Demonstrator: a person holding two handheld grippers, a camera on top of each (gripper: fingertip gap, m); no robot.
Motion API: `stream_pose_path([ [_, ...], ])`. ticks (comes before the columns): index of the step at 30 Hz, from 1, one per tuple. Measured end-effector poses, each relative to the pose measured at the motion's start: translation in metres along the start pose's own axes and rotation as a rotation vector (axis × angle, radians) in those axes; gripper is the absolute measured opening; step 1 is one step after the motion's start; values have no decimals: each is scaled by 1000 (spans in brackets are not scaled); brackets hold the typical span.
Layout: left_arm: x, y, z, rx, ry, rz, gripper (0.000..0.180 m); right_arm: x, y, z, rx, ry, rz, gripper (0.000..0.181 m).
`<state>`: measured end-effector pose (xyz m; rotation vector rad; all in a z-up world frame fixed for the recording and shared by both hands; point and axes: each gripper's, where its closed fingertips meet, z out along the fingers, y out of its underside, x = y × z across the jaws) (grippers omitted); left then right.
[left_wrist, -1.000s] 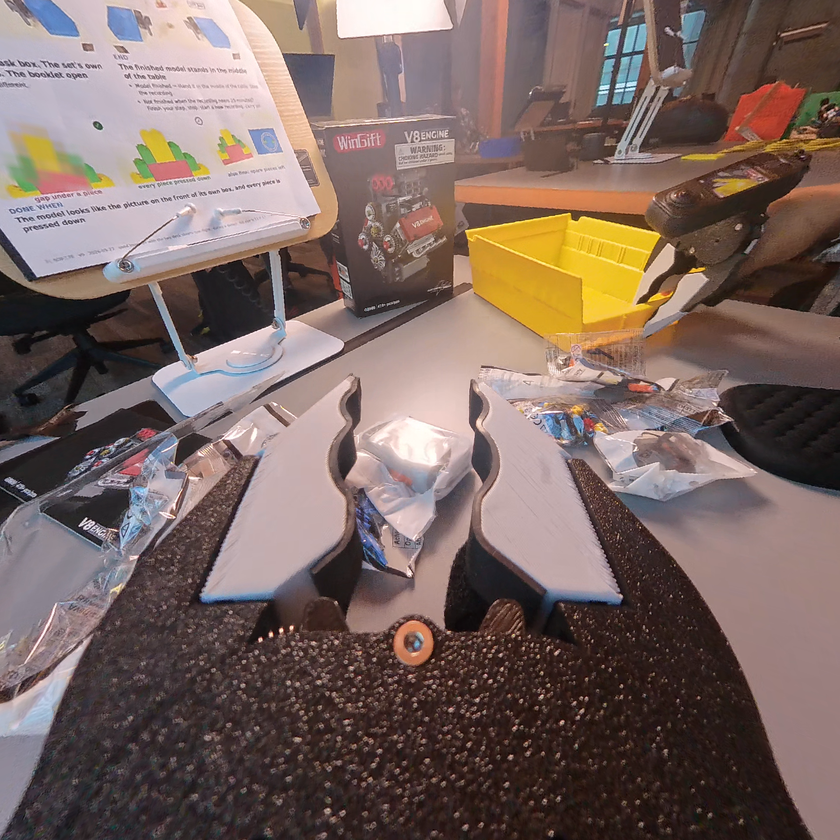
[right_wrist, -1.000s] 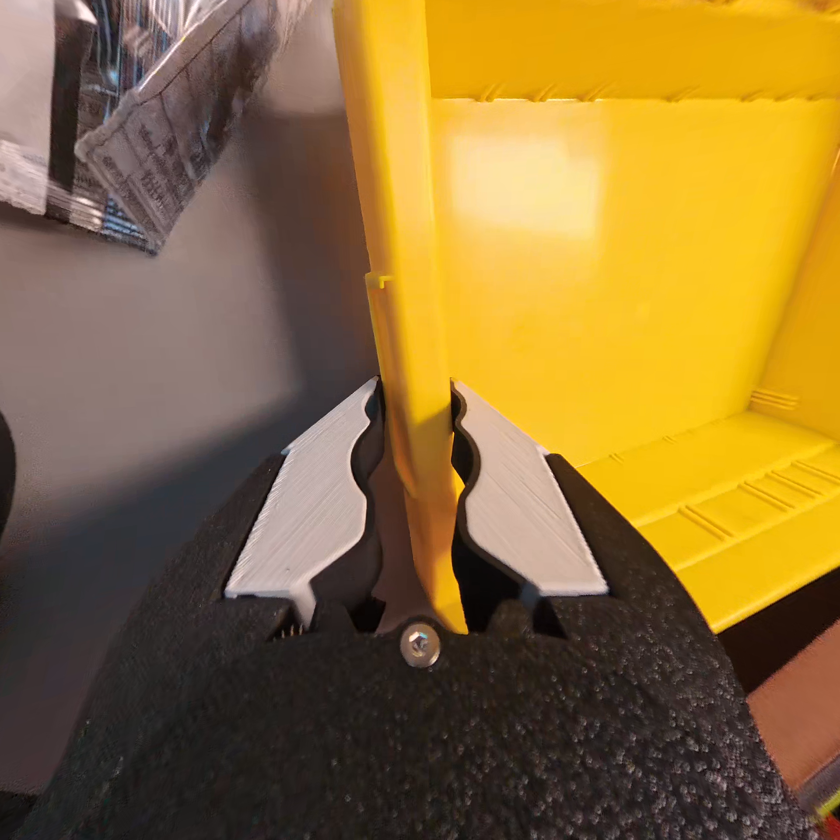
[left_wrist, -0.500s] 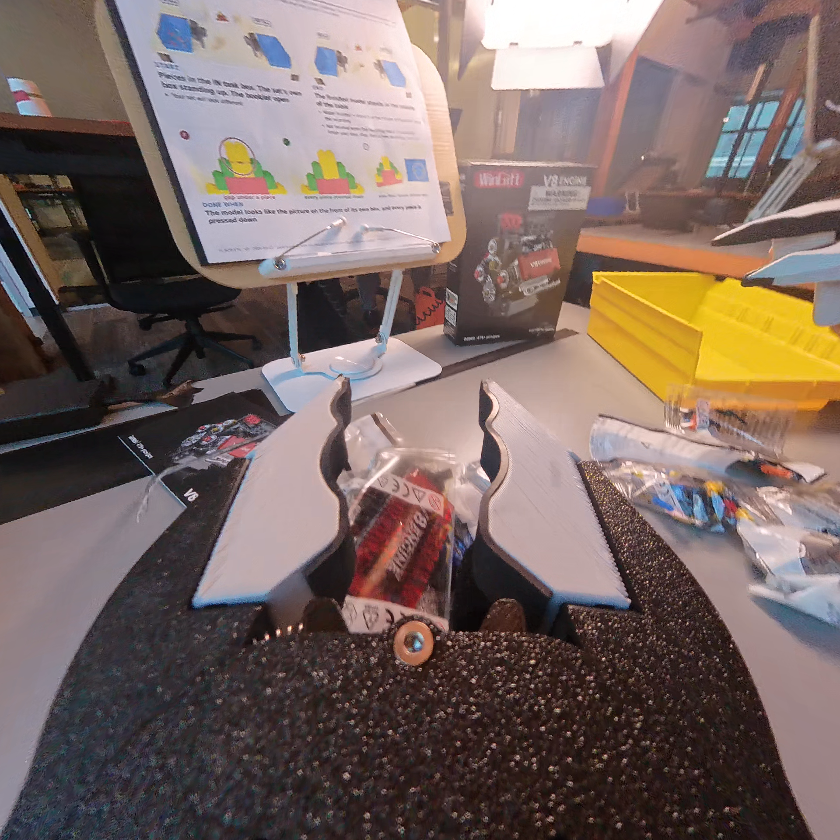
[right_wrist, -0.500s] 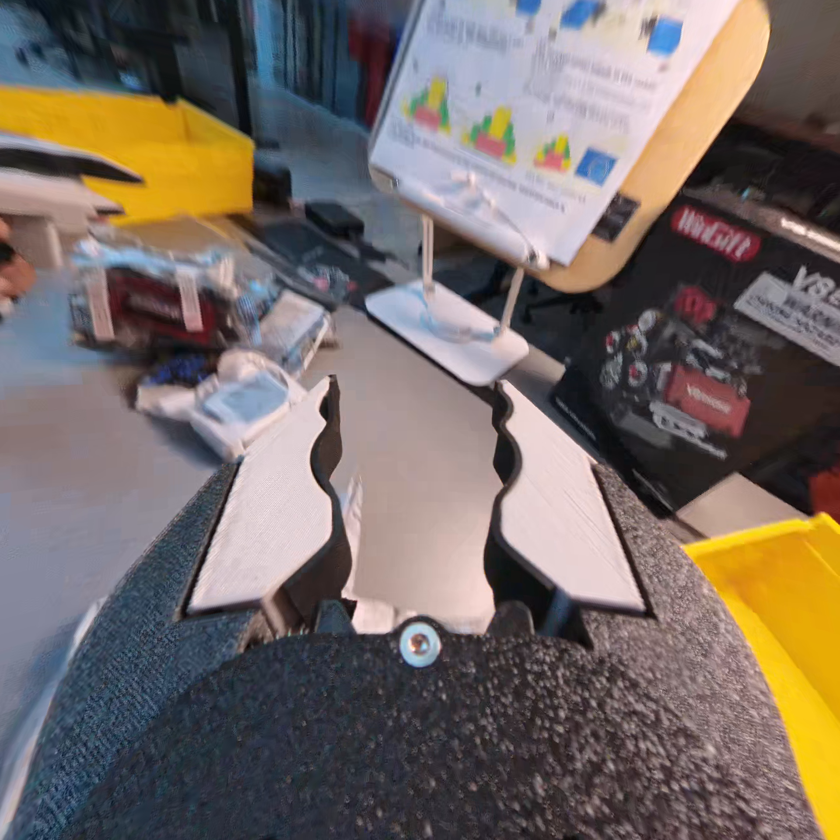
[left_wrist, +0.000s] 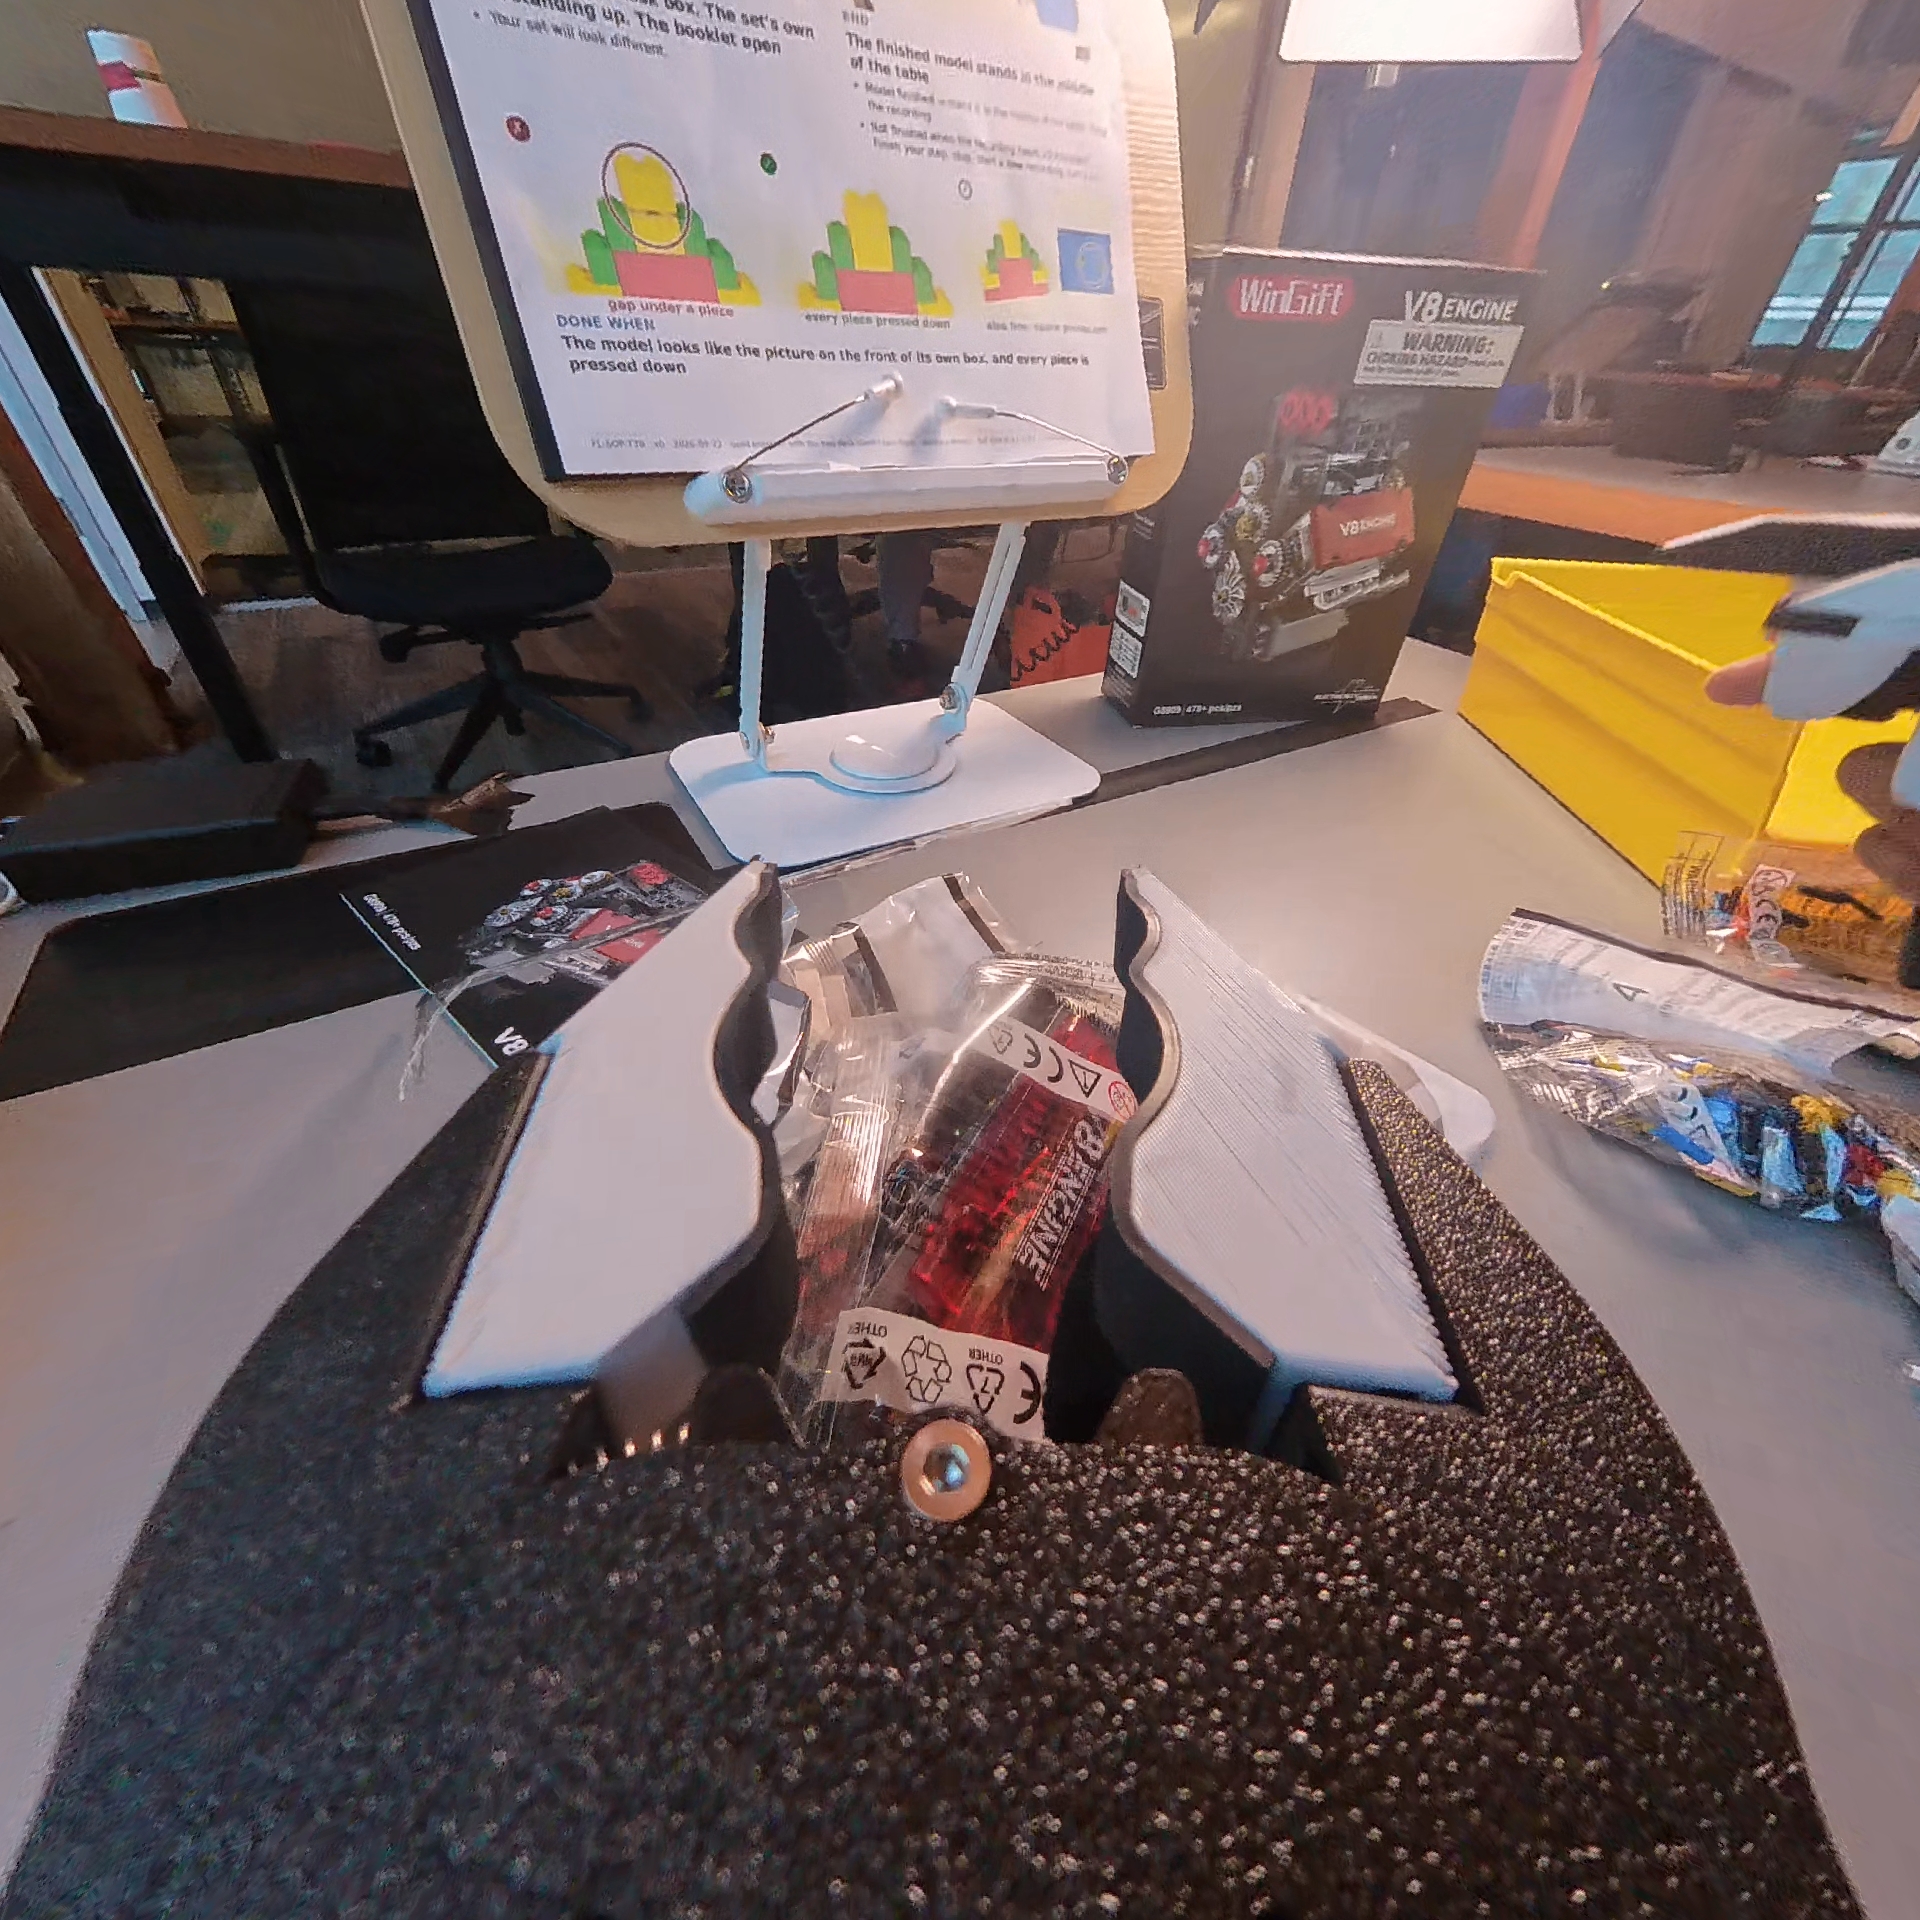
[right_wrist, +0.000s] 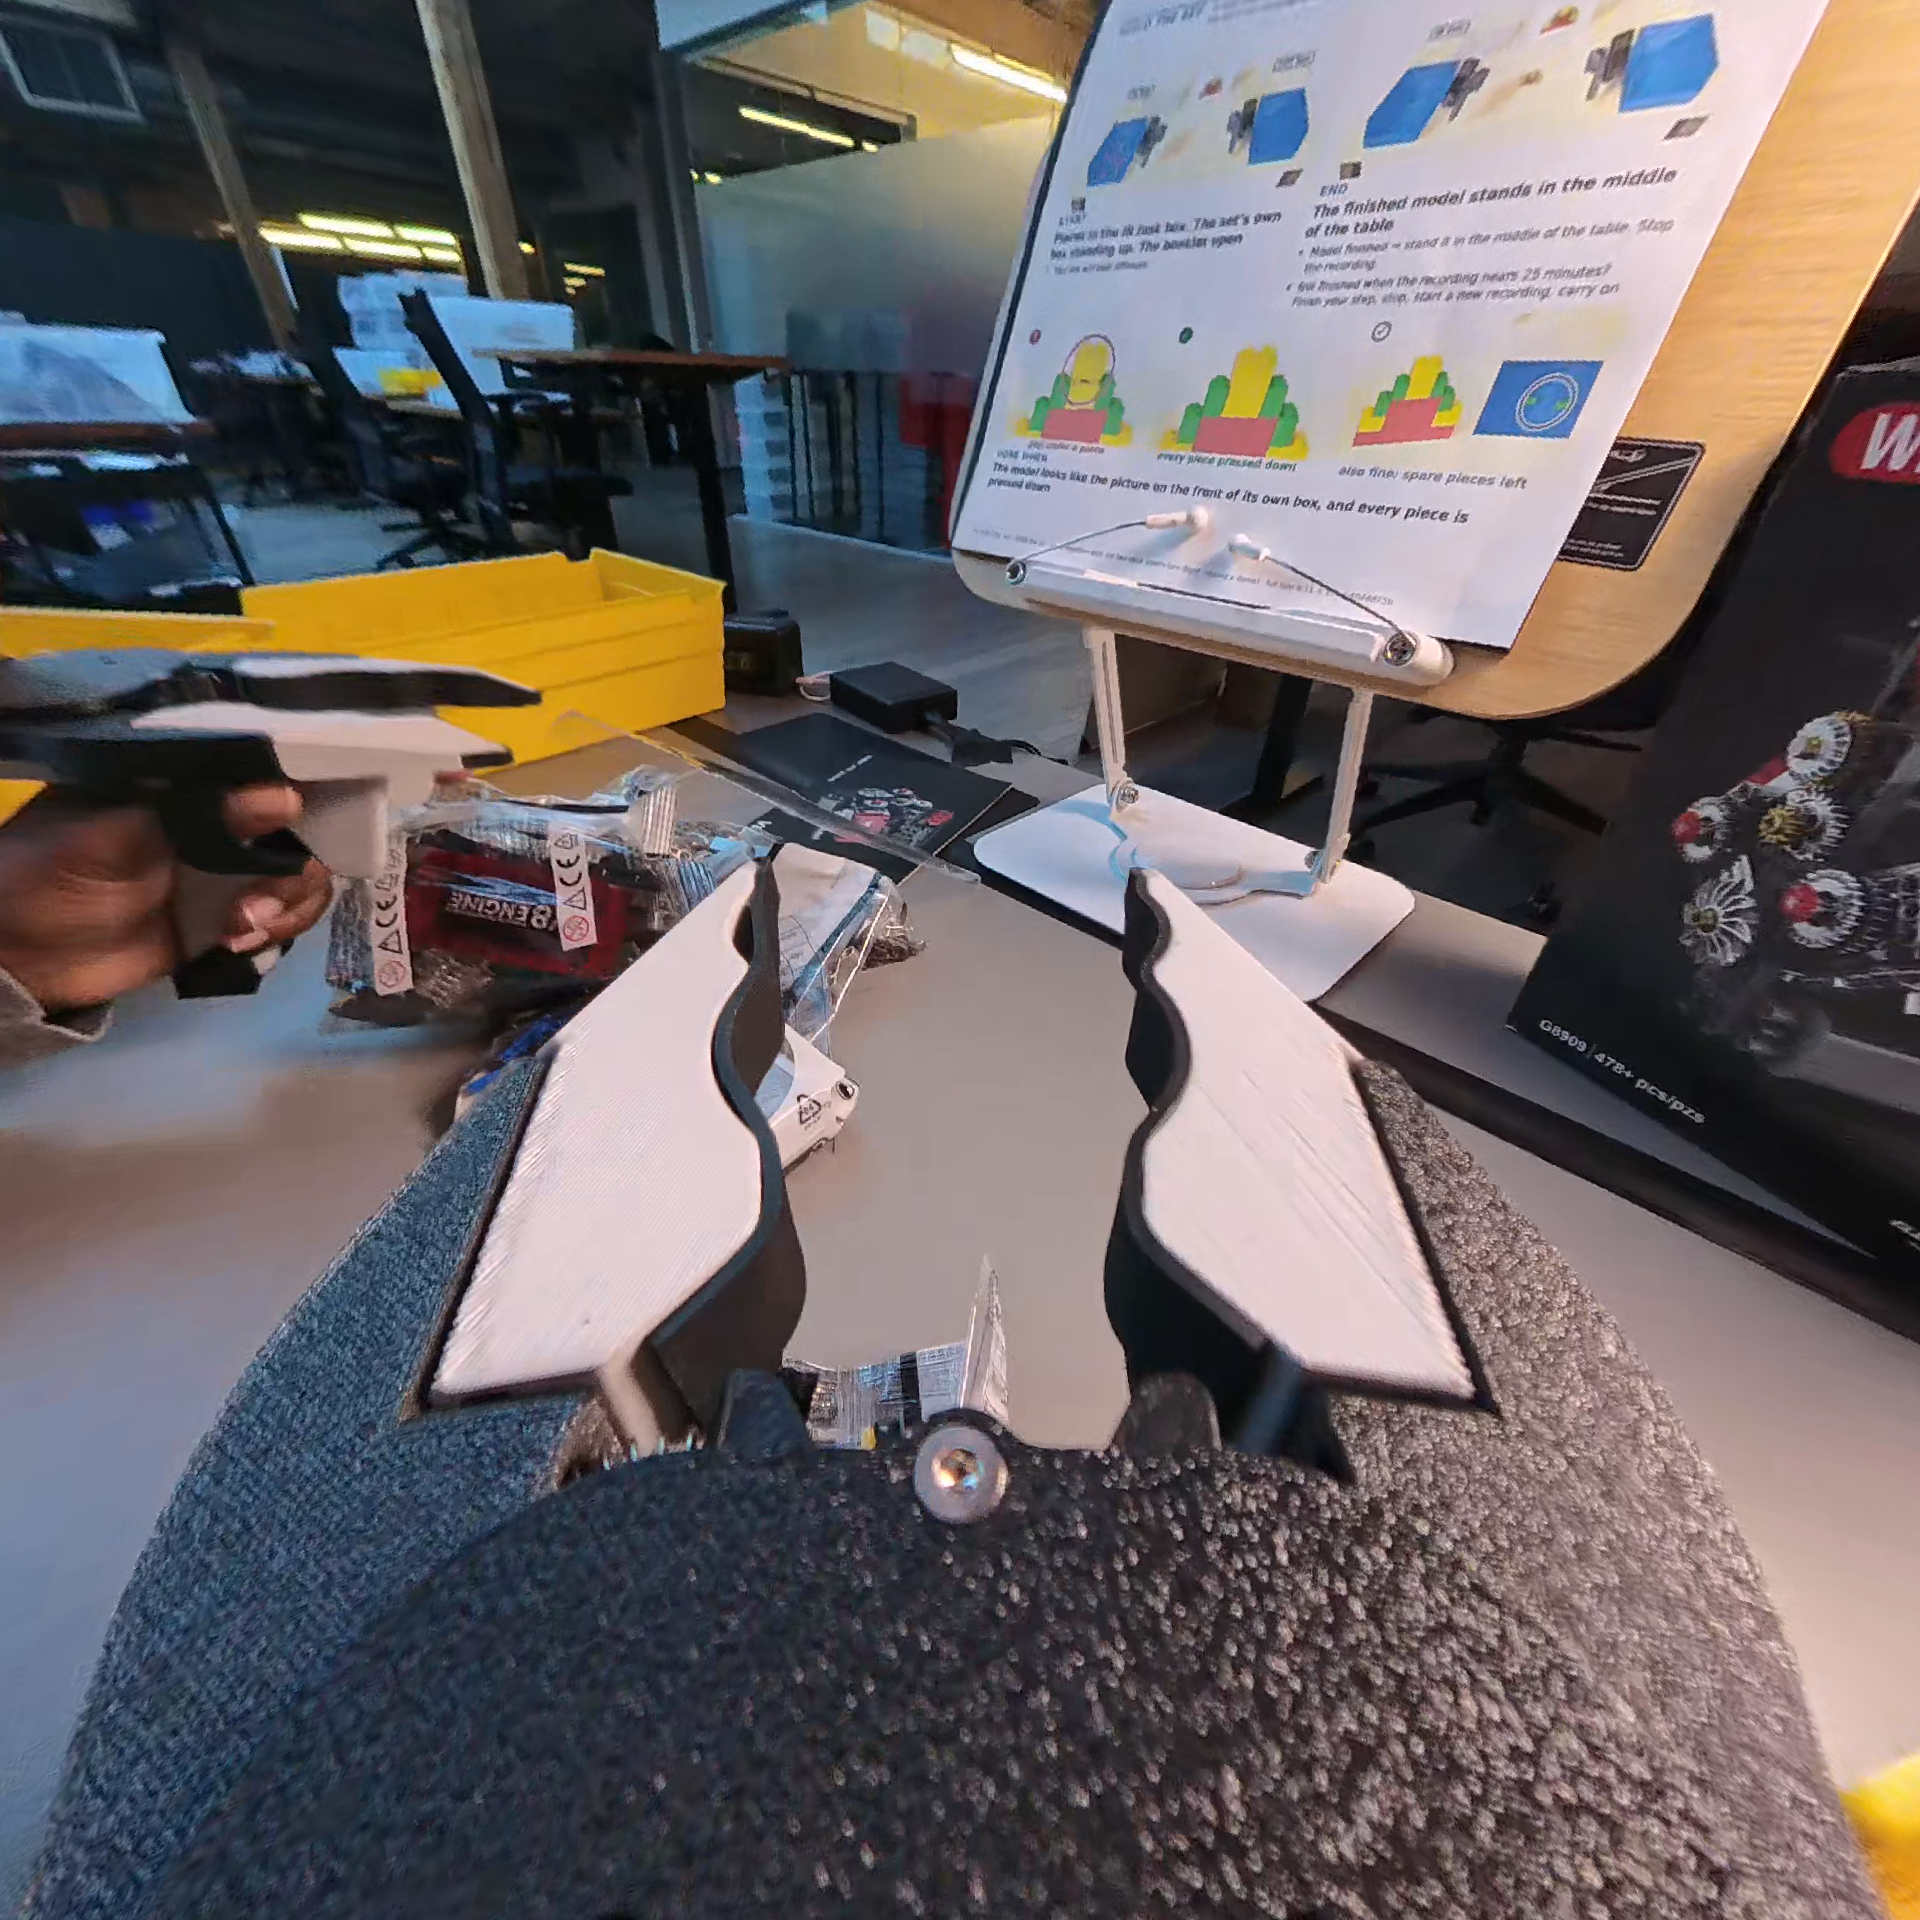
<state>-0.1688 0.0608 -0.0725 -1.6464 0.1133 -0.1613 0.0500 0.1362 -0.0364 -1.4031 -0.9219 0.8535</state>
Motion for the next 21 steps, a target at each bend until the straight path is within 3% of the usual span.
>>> stream_pose_path([
  [10, 10, 20, 2, -157, 73, 68, 70, -2, 23, 4, -61, -63, 35, 64],
  [15, 6, 30, 1, -220, 79, 76, 73, -27, 52, 17, -181, -101, -115, 65],
  [21, -10, 45, 0, -317, -4, 208, 80, -36, 63, 19, -243, -95, -265, 65],
])
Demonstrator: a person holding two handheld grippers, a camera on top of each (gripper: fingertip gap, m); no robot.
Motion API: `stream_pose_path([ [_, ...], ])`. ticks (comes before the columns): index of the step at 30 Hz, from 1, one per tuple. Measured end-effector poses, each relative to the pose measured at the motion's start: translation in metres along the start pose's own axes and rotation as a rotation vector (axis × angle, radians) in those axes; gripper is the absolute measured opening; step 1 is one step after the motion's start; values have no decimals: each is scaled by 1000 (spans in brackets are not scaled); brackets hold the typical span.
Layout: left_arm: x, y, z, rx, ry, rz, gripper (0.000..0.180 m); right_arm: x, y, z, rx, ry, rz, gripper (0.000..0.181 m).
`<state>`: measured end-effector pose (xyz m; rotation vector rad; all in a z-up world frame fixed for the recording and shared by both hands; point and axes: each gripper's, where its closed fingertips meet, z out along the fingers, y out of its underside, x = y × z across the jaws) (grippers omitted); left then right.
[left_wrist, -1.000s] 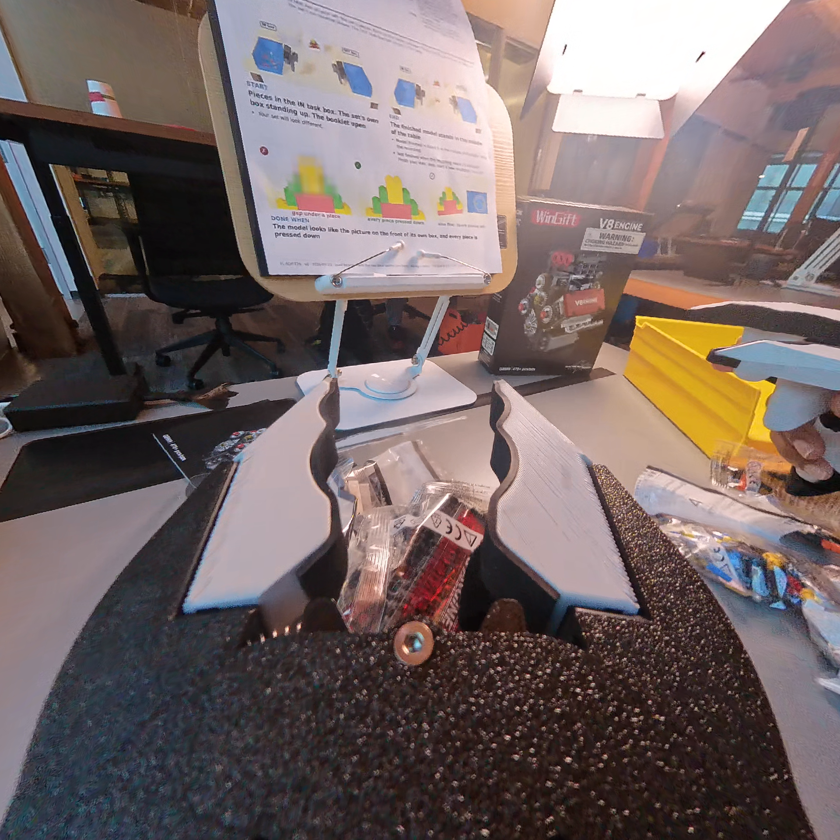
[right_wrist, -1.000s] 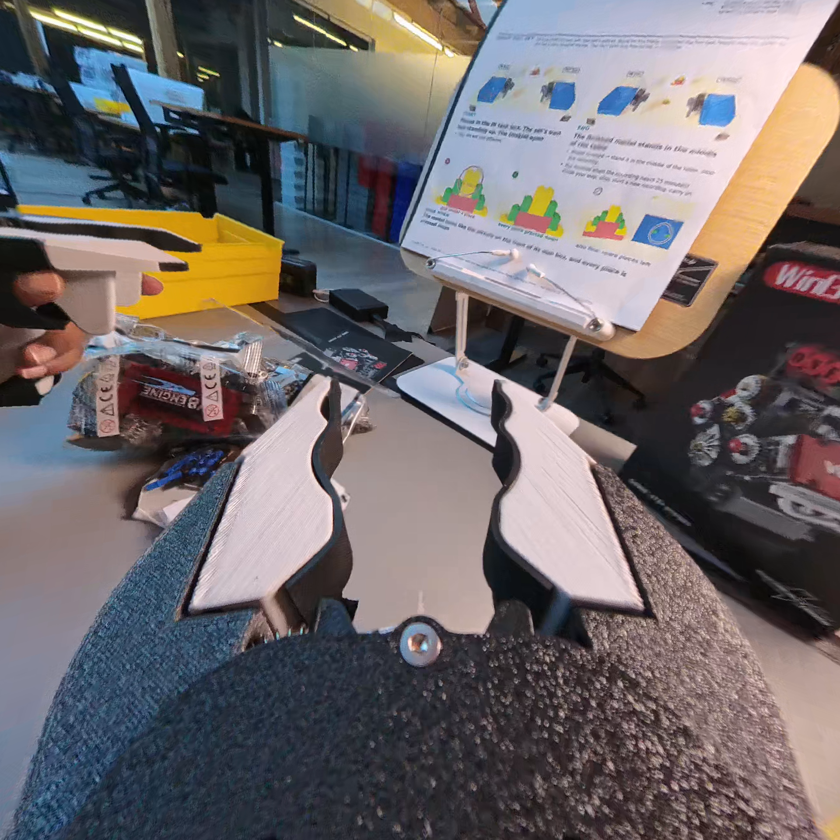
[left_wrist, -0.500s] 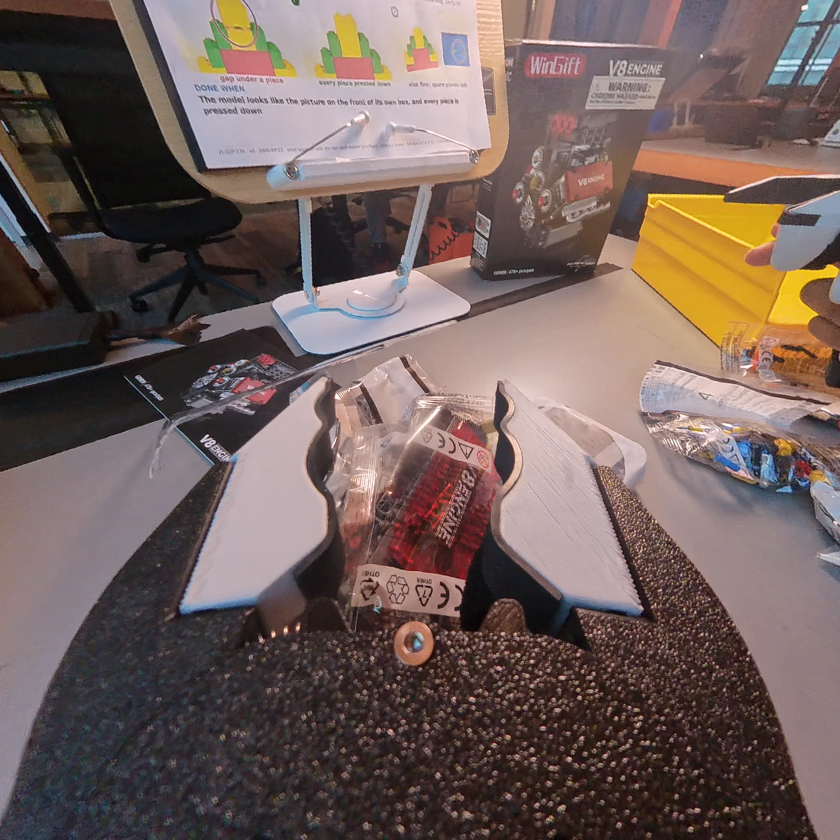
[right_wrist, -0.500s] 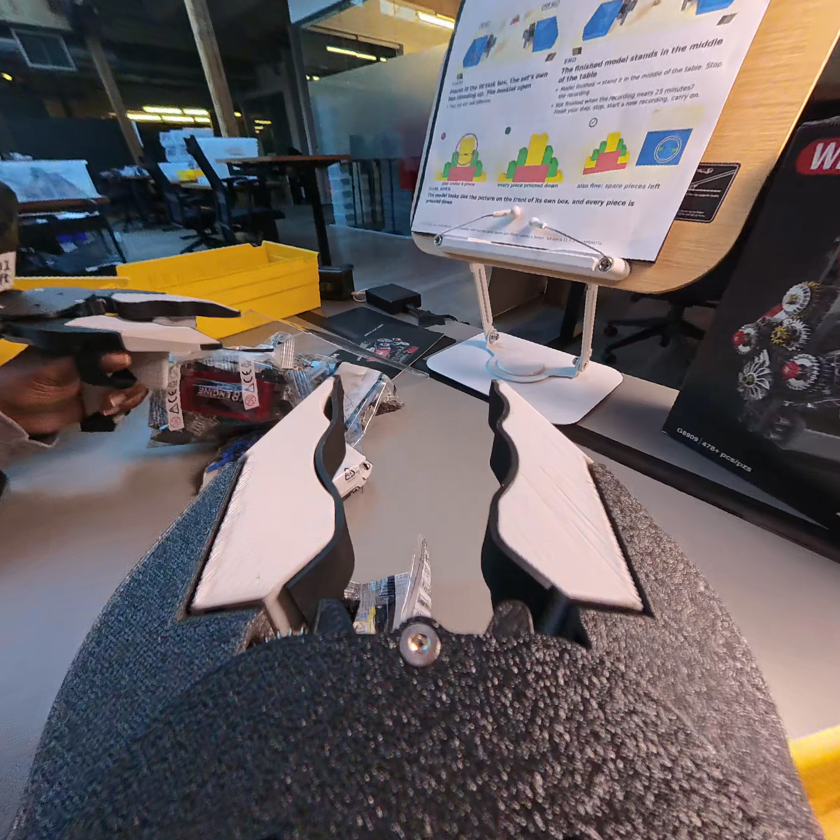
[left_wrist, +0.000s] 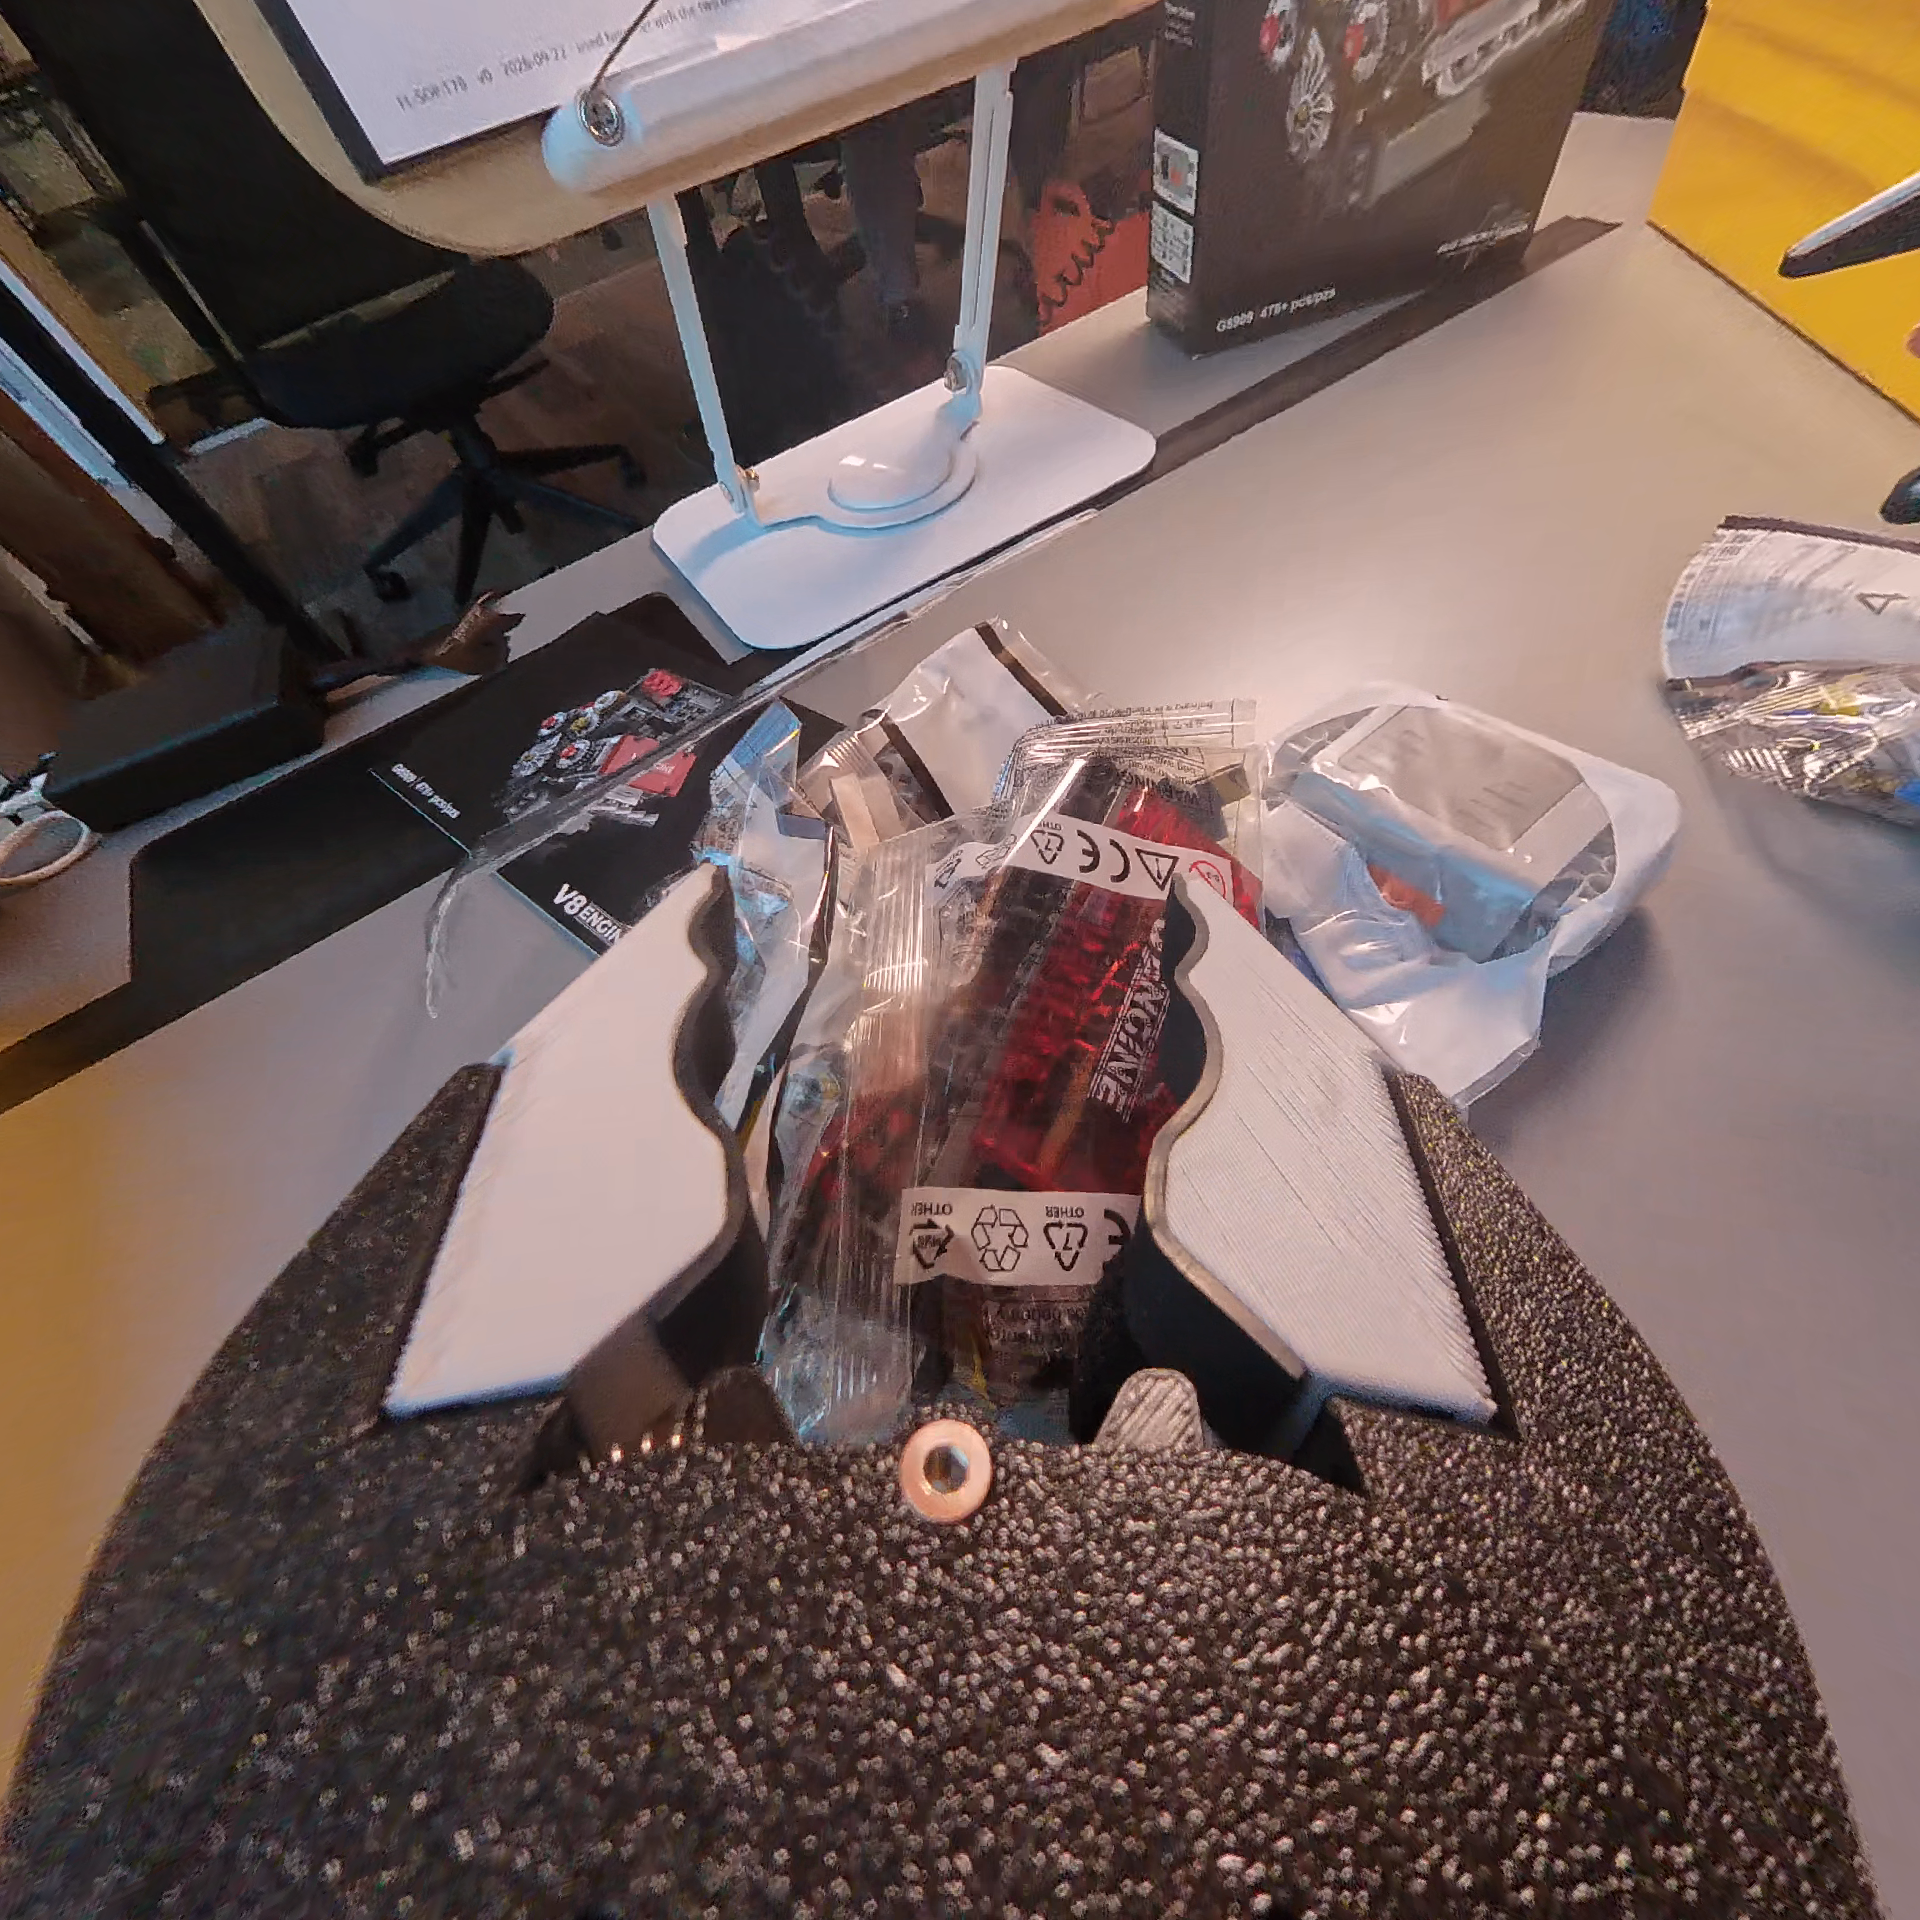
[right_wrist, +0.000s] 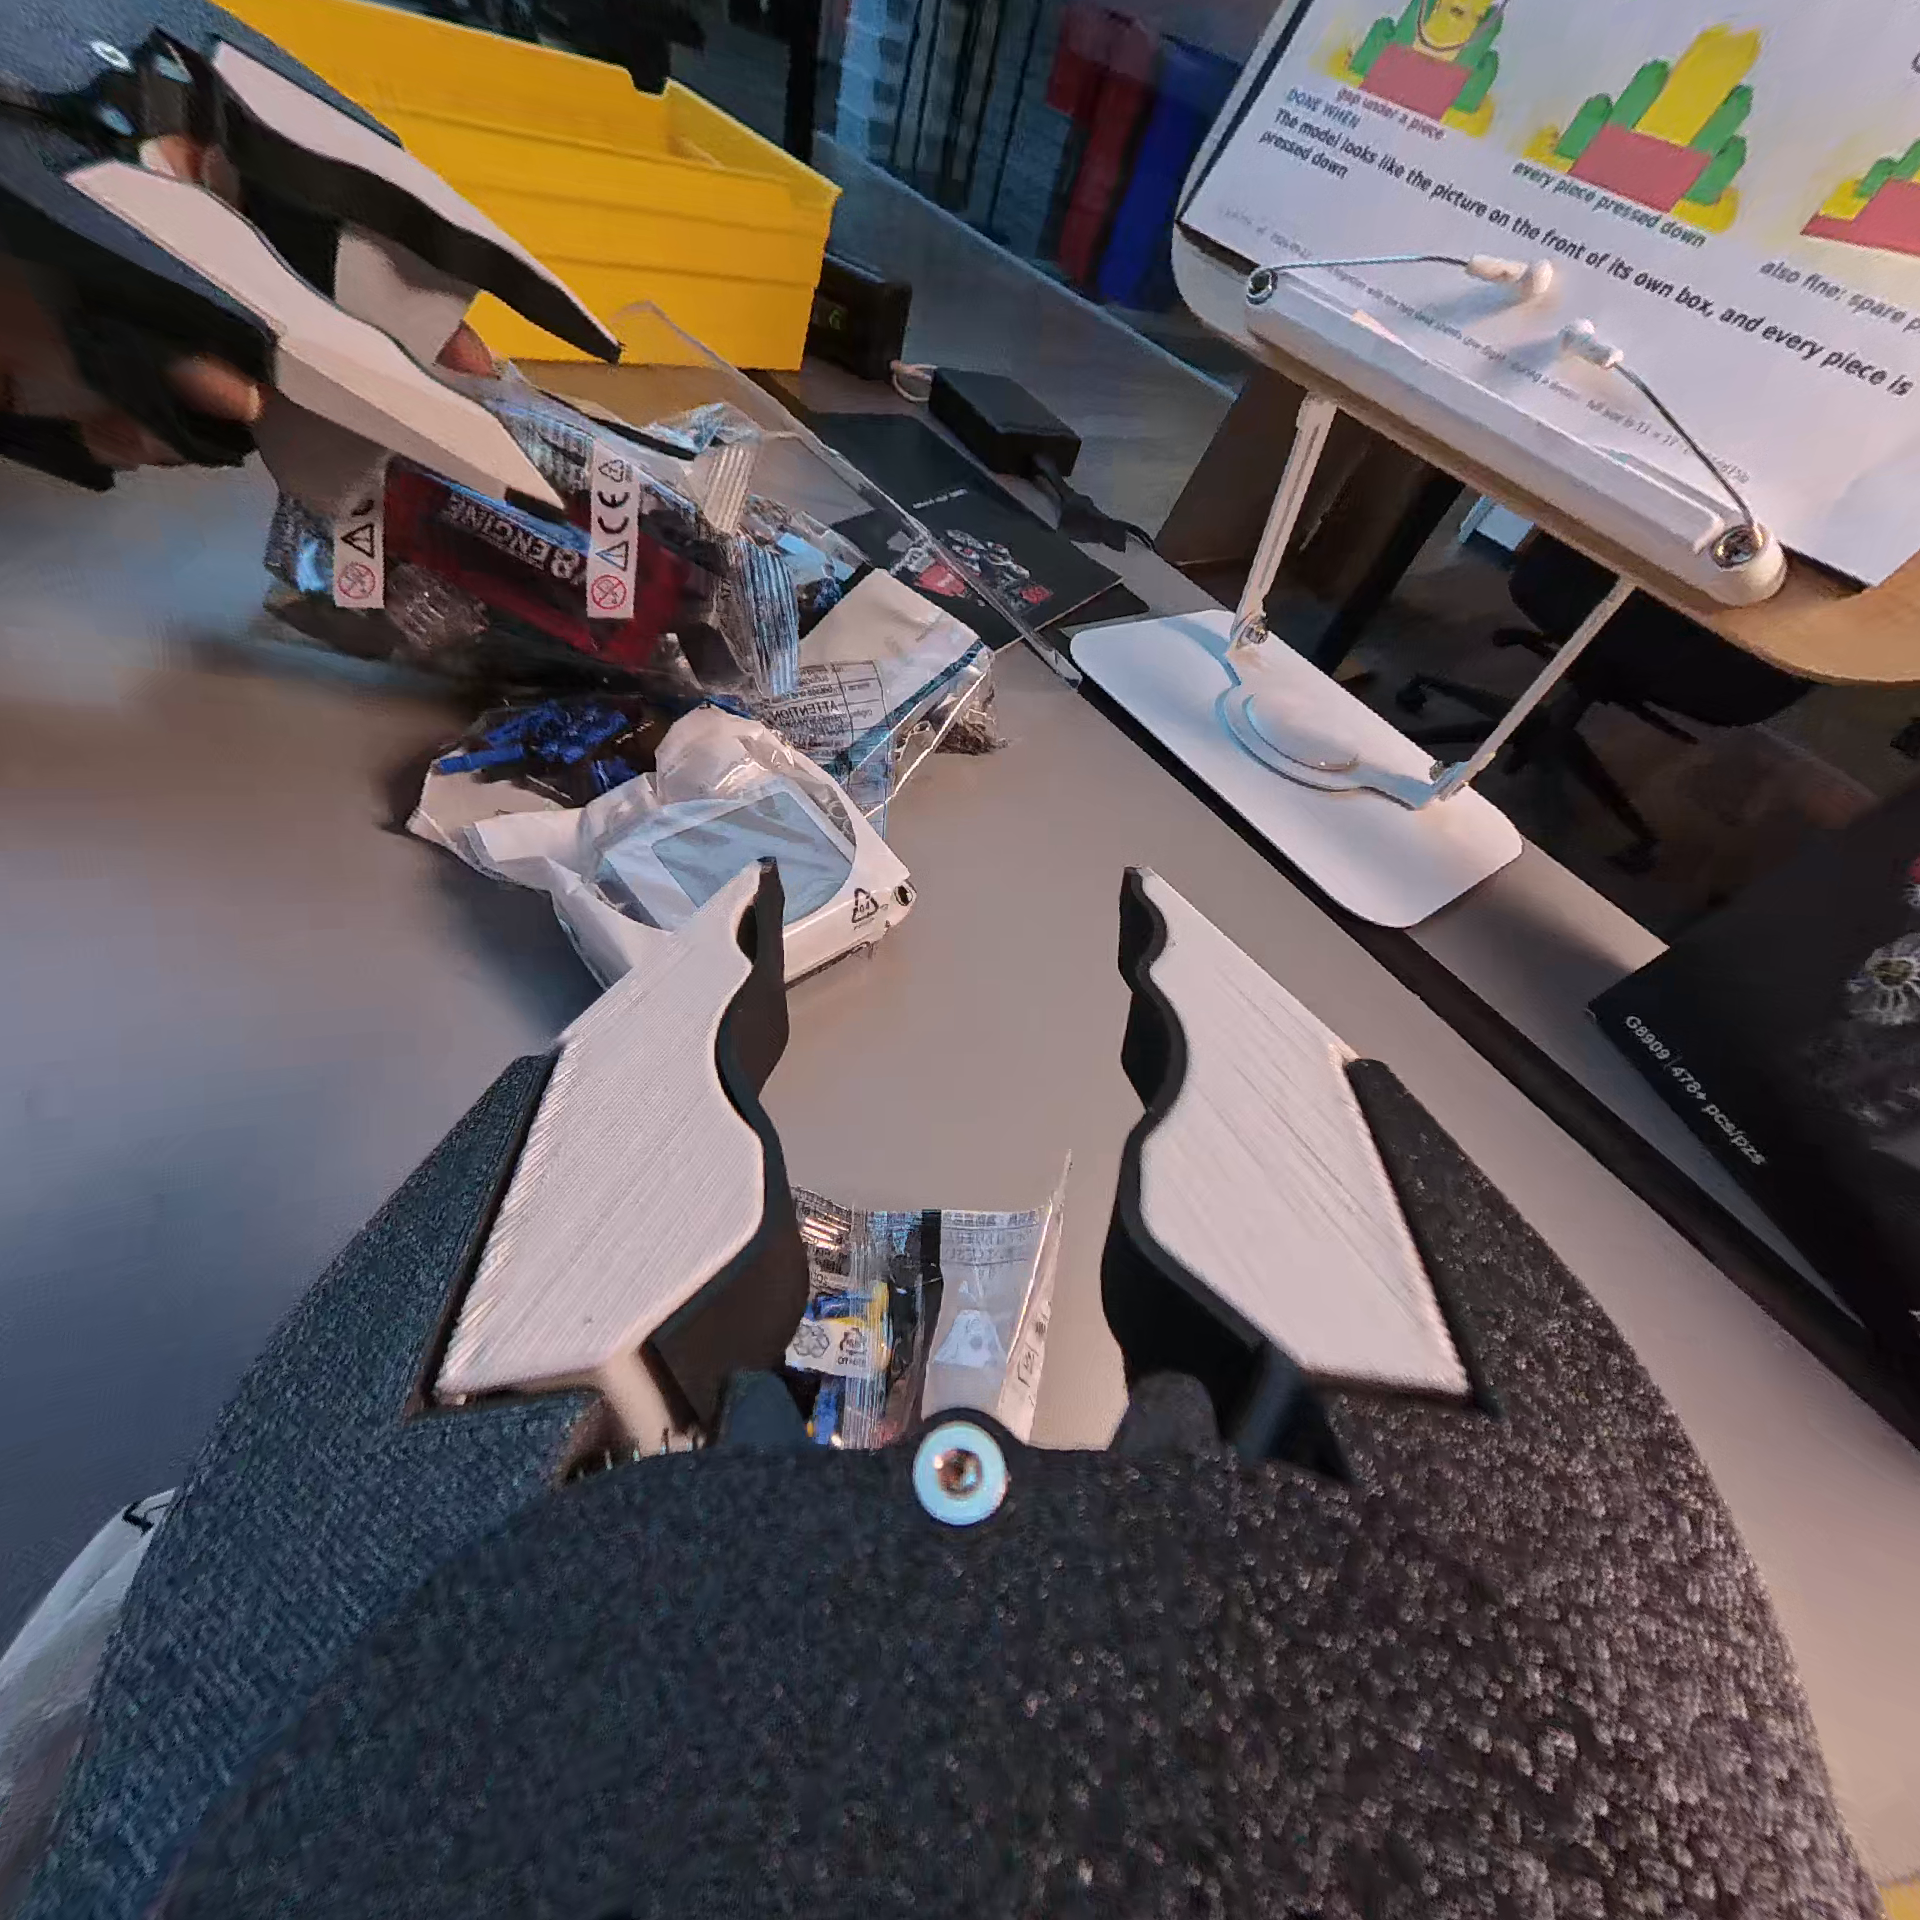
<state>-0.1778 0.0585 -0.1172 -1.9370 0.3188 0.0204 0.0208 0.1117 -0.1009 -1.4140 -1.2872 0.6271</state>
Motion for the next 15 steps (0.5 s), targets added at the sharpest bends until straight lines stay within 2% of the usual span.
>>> stream_pose_path([
  [3, 5, -6, -7, -8, 31, 16, 81, -13, -1, 3, -13, -62, 8, 65],
  [5, 11, -6, -10, -34, 57, 23, 85, -28, 8, 7, -91, -114, -23, 69],
  [7, 13, -10, -10, -13, 44, 57, 82, -48, 10, 14, -150, -160, -62, 72],
  [9, 18, -19, -11, 33, 31, 93, 77, -71, 7, 28, -197, -212, -78, 84],
  [13, 38, -43, -20, 170, 107, 44, 66, -87, 33, 67, -451, -243, -210, 124],
  [15, 44, -50, -23, 218, 146, -4, 62, -85, 48, 84, -518, -233, -202, 123],
])
